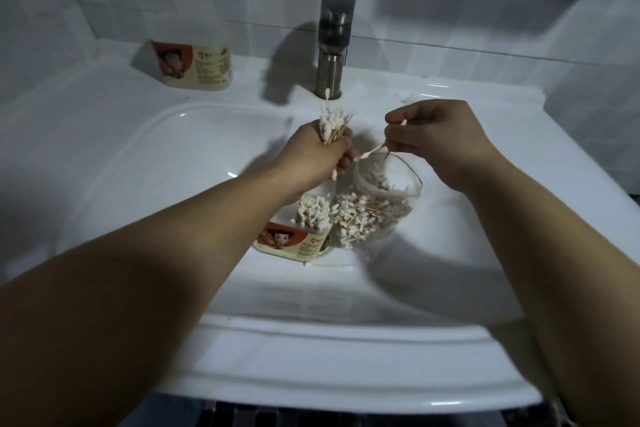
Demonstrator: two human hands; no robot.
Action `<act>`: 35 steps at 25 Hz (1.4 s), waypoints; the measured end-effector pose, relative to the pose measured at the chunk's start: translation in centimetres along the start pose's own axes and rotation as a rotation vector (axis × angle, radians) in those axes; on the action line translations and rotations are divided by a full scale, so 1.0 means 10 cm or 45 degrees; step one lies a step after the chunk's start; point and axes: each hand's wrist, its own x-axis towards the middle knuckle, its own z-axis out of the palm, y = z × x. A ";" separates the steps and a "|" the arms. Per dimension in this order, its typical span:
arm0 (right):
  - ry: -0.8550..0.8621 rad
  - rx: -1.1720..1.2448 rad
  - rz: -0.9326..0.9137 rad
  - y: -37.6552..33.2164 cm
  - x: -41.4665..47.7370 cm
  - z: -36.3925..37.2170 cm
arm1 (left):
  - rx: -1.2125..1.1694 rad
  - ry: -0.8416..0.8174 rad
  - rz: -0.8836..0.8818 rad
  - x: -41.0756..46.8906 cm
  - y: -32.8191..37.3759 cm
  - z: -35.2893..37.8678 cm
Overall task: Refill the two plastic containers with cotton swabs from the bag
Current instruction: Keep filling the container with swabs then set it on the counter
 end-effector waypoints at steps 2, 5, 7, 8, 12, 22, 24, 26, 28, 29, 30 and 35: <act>-0.060 -0.026 -0.018 -0.01 -0.03 0.04 | -0.071 -0.051 -0.041 -0.03 0.02 0.02; -0.112 -0.067 -0.057 0.02 -0.06 0.13 | -0.228 -0.199 -0.144 -0.10 0.06 0.06; -0.103 -0.037 -0.061 0.04 -0.06 0.17 | -0.329 -0.278 -0.179 -0.13 0.08 0.08; -0.090 -0.009 -0.062 0.05 -0.06 0.17 | -0.337 -0.295 -0.178 -0.14 0.09 0.08; -0.042 0.030 -0.101 0.08 -0.04 0.20 | -0.191 -0.287 -0.166 -0.12 0.08 0.07; -0.325 -0.340 -0.228 0.15 -0.02 0.23 | -0.098 -0.285 -0.212 -0.11 0.06 0.05; -0.411 -0.400 -0.248 0.12 -0.06 0.24 | -0.065 -0.299 -0.209 -0.14 0.09 0.04; -0.415 -0.423 -0.273 0.08 -0.11 0.23 | -0.040 -0.309 -0.231 -0.15 0.12 0.03; -0.496 -0.485 -0.274 0.06 -0.13 0.23 | -0.014 -0.299 -0.267 -0.16 0.13 0.02; -0.537 -0.529 -0.276 0.07 -0.13 0.24 | 0.000 -0.293 -0.271 -0.17 0.13 0.03; -0.553 -0.558 -0.282 0.09 -0.13 0.25 | 0.008 -0.290 -0.269 -0.17 0.13 0.03; -0.487 -0.446 -0.312 0.08 -0.14 0.24 | -0.068 -0.318 -0.264 -0.17 0.16 0.03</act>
